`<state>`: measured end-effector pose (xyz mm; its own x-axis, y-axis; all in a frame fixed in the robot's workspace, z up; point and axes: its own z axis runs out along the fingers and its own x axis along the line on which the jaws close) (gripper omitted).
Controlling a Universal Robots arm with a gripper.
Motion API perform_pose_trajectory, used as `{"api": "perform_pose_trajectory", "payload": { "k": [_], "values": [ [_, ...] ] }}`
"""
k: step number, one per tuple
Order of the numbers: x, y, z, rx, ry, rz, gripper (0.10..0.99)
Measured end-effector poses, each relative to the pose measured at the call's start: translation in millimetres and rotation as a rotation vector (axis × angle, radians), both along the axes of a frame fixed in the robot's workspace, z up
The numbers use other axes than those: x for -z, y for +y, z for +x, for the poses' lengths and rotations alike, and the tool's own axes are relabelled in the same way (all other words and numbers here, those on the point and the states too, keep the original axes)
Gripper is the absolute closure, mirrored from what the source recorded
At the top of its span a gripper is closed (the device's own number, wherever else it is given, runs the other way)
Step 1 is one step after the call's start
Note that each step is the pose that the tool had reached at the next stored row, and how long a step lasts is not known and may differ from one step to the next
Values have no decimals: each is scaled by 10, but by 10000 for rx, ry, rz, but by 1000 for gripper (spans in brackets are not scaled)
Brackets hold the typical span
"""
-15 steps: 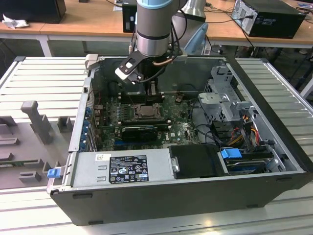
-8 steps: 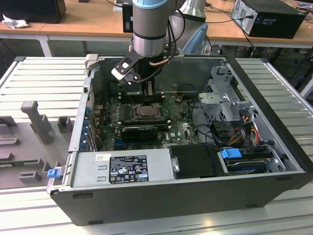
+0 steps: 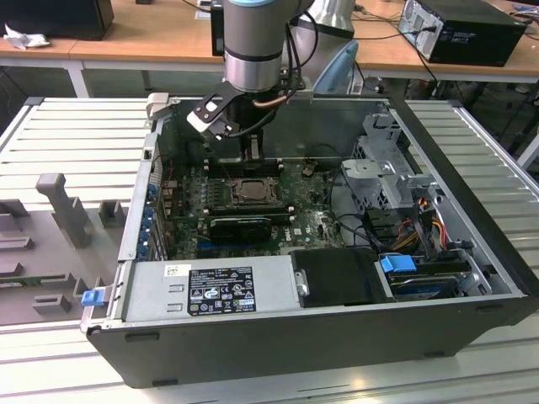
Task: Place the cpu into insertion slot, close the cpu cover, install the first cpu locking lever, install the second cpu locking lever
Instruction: 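Install the first cpu locking lever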
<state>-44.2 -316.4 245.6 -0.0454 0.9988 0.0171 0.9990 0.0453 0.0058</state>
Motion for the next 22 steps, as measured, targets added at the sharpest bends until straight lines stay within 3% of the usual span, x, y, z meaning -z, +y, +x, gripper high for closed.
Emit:
{"api": "perform_pose_trajectory", "payload": {
  "k": [2, 5, 11, 12, 13, 14, 20, 22],
  "values": [
    [-53, 0, 0, 0, 0, 0, 980],
    [-215, 0, 0, -1, 0, 0, 980],
    [-379, 0, 0, 0, 0, 0, 980],
    [-494, 0, 0, -1, 0, 0, 980],
    [-535, 0, 0, -327, -1, -7, 980],
    [-531, 0, 1, -819, -1, -35, 980],
    [-527, 0, 0, -1907, 4, -119, 980],
    [-526, 0, 0, -2526, 1, -135, 980]
  ]
}}
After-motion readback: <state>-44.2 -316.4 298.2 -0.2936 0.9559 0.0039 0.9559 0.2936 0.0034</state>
